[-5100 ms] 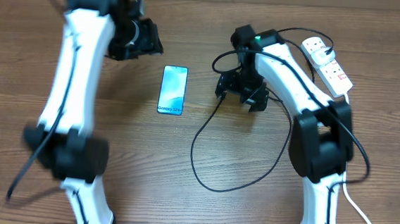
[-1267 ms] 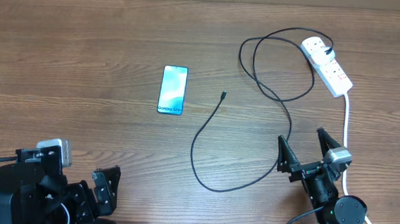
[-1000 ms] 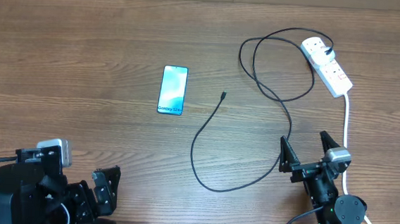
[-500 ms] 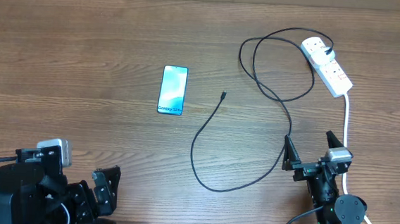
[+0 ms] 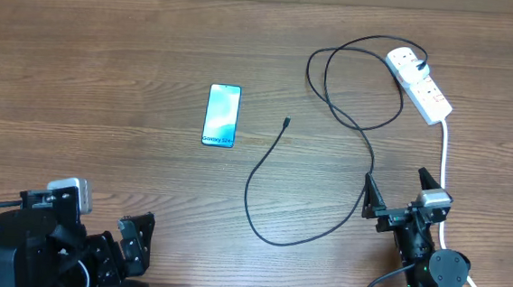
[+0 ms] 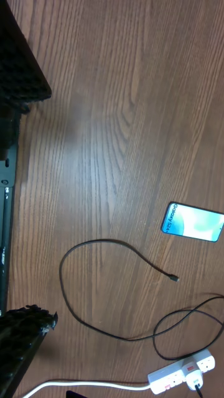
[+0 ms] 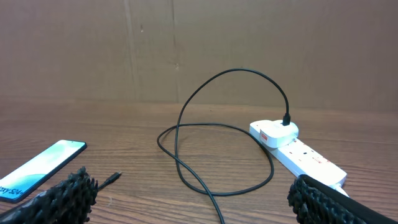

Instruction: Plug charger to phone and switch on socket

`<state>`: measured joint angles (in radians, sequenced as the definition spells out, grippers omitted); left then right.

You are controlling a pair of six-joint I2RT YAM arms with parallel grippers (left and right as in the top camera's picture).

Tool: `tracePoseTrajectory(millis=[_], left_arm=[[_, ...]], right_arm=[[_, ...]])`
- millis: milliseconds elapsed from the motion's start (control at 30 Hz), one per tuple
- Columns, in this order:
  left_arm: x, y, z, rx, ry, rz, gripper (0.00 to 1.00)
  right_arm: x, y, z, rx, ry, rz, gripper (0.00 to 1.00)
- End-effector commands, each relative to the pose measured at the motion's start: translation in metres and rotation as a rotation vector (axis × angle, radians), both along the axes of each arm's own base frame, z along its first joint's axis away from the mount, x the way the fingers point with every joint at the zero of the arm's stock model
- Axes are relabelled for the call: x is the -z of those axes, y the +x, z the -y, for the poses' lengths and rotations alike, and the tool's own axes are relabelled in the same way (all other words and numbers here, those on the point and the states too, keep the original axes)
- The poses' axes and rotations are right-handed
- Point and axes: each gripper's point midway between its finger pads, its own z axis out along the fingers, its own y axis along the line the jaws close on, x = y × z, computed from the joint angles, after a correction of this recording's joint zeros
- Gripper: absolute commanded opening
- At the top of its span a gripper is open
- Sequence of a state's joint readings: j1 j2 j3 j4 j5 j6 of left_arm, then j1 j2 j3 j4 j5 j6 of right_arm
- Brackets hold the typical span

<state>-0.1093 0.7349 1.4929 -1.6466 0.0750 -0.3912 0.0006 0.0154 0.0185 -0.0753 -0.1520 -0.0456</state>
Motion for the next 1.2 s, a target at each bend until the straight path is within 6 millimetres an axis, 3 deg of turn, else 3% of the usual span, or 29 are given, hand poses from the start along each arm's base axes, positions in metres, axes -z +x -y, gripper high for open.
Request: tracePoseTrajectory(millis=[0,100,233,400,800,1167], left_arm=[[0.000,0.000,-0.006,-0.033,0.015,0.007,1.00],[-0.001,0.001,-0.006,-0.031,0.016,0.014,1.00],[-0.017,0.023,-0.003,-0.006,0.022,0.125,1.00],[-0.027,0.052,0.015,0.174,0.075,0.350,0.99],[0.023,0.097,0.018,0.193,0.144,0.678,0.99],[0.056,0.114,0.015,0.151,0.166,0.851,1.00]], right_arm=[[0.001,0.000,0.002,0.008,-0.015,0.008,1.00],[0.001,0.000,0.002,0.008,-0.015,0.008,1.00],[0.001,0.000,0.002,0.008,-0.015,0.008,1.00],[0.001,0.000,0.002,0.008,-0.015,0.008,1.00],[0.001,0.000,0.002,0.008,-0.015,0.008,1.00],[0.001,0.000,0.002,0.008,-0.015,0.008,1.00]])
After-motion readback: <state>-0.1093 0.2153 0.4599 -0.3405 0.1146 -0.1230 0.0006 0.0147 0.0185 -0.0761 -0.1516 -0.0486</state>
